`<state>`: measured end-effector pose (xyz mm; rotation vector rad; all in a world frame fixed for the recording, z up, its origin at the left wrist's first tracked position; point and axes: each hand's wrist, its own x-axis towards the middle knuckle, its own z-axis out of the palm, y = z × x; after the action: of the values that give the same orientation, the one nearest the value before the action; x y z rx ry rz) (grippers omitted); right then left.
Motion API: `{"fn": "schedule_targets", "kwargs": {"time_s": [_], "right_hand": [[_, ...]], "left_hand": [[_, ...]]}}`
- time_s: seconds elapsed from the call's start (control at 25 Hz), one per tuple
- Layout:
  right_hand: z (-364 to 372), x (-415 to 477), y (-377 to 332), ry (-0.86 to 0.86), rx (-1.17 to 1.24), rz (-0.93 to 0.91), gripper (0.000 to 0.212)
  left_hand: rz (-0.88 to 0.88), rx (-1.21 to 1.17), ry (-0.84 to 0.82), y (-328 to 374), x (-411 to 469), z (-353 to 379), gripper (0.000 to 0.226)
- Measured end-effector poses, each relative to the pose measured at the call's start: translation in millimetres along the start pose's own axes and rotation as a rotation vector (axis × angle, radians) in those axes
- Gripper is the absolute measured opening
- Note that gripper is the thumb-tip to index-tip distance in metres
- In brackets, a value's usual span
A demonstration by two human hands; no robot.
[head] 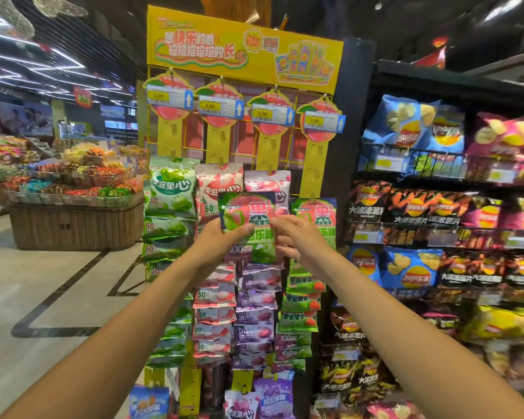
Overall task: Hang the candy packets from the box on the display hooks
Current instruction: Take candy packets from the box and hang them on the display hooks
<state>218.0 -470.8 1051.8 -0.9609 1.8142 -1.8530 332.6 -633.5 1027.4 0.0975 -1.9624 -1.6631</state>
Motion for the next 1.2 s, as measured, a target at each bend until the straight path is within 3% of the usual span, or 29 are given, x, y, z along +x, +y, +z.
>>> {"fn": "schedule_targets", "kwargs": {"time_s": [0.08,0.2,0.28,0.44,0.6,0.8,1.2], "right_hand": [[-18.2,-0.3,-2.4,0.023,-0.035,-0.042,0.006],[-47.0,9.9,-8.1,0.087,-0.106,-0.128,0.012],[-64.3,16.8,-16.2,0.151,-0.118,-0.166,0.013],[-95.8,37.3,-32.8,0.287,-0.042,-0.187,0.018],[-117.0,61.6,-37.7,0.408,-0.051,-0.171,0.043],[-123.8,71.3,-29.5,0.444,-0.179,-0.206,0.028],[-129.7,72.8,-2.0,0.445,-0.276,-0.189,0.031]], "left_hand": [[0.019,0.025,-0.005,16.9,12.3,21.6,0.025],[0.042,0.048,0.007,36.7,33.8,52.4,0.039],[0.055,0.006,0.045,50.7,46.0,70.2,0.030],[0.032,-0.057,0.124,74.0,68.4,95.4,0.038],[0.105,0.201,0.192,75.9,85.1,101.3,0.037],[0.175,0.512,0.208,65.7,91.2,103.2,0.043],[0.093,0.617,0.142,44.2,84.8,109.3,0.047]]}}
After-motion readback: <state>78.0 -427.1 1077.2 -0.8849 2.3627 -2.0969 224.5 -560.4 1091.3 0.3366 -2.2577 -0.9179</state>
